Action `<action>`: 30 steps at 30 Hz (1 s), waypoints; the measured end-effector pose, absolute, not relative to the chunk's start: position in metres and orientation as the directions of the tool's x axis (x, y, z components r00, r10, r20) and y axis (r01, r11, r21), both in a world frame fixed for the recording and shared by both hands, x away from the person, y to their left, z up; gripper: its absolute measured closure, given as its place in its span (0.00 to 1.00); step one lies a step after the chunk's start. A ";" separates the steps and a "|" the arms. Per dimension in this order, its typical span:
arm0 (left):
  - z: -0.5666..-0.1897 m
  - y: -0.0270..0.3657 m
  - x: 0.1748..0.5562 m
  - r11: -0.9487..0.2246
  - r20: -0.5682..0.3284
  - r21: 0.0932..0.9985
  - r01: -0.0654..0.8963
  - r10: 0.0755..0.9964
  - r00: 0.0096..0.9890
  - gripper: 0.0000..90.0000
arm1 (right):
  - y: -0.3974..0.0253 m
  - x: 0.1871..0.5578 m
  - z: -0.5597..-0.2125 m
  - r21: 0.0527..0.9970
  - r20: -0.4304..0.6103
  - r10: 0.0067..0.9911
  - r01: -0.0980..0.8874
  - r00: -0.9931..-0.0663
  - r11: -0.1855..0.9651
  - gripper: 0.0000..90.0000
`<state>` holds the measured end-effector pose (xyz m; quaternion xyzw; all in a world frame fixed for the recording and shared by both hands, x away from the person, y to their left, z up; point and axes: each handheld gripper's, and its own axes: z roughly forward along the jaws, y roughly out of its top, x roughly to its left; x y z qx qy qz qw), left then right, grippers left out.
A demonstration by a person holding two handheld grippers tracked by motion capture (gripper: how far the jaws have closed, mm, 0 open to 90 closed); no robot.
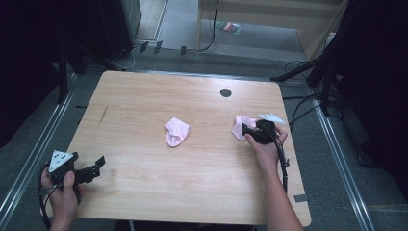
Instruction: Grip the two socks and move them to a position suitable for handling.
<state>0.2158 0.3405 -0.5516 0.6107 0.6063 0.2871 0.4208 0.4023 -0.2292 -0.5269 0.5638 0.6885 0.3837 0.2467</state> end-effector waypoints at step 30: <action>-0.552 0.341 0.215 0.093 -0.166 0.865 0.493 0.980 0.108 0.00 | -0.233 0.411 -0.546 0.782 0.041 0.990 0.620 -0.138 0.054 0.92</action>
